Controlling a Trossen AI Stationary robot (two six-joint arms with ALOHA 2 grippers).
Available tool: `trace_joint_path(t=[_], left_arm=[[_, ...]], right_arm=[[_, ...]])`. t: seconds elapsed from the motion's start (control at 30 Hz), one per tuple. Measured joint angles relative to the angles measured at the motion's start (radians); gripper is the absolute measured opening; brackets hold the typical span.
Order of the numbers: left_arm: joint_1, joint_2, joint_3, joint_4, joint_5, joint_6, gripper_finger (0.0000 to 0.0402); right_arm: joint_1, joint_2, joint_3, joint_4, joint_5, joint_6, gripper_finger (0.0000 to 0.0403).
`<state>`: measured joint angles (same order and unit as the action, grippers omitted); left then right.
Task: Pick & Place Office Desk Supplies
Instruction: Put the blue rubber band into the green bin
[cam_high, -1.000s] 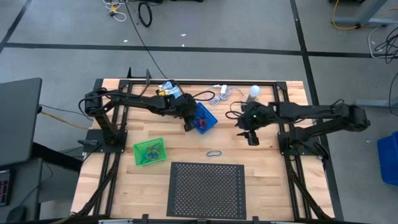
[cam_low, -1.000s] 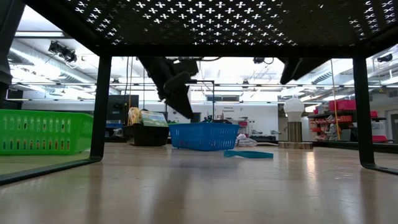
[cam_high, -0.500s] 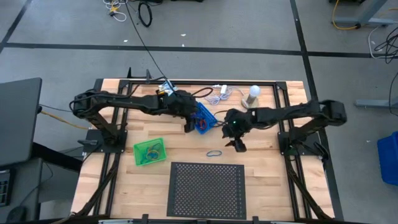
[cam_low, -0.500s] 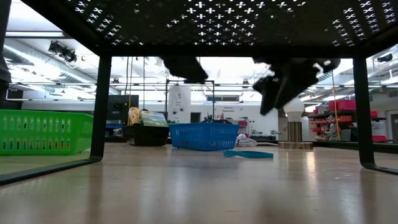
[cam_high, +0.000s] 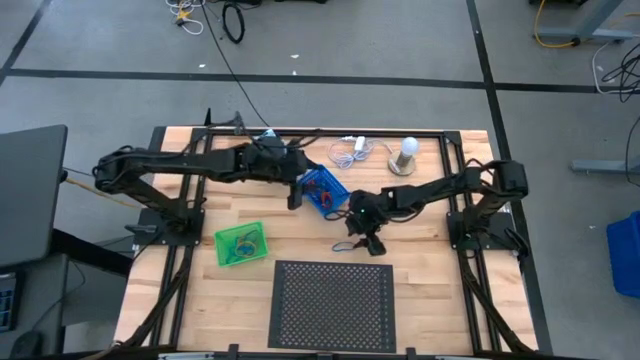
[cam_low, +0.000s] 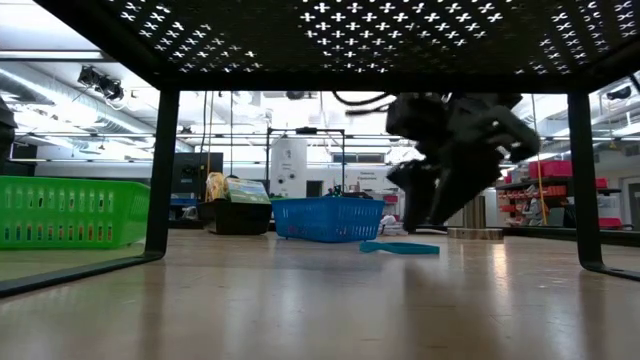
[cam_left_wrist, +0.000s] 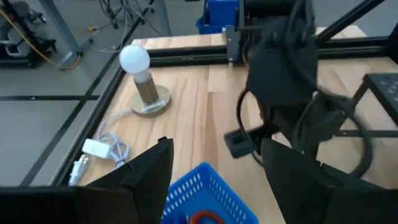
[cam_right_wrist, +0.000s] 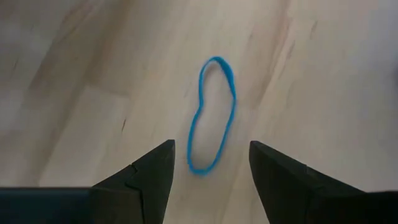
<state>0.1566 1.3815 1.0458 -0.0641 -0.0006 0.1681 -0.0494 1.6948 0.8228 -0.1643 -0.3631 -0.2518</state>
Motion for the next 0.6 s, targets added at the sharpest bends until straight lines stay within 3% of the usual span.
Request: trace_joint_path(t=[0.4,0.5,0.6], left_arm=[[0.001,-0.098,0.0,-0.065,-0.046,0.008,0.0248],[0.001,-0.1,0.0,-0.078,-0.052,0.009,0.0248],[0.001,-0.101,0.0,-0.093,-0.055,0.009,0.0248]], right_arm=[[0.044,0.082,0.003,0.075,0.061,0.003,0.0209],[0.047,0.083,0.003,0.072,0.076,0.001,0.0175],[0.047,0.084,0.004,0.06,0.09,0.008,0.01]])
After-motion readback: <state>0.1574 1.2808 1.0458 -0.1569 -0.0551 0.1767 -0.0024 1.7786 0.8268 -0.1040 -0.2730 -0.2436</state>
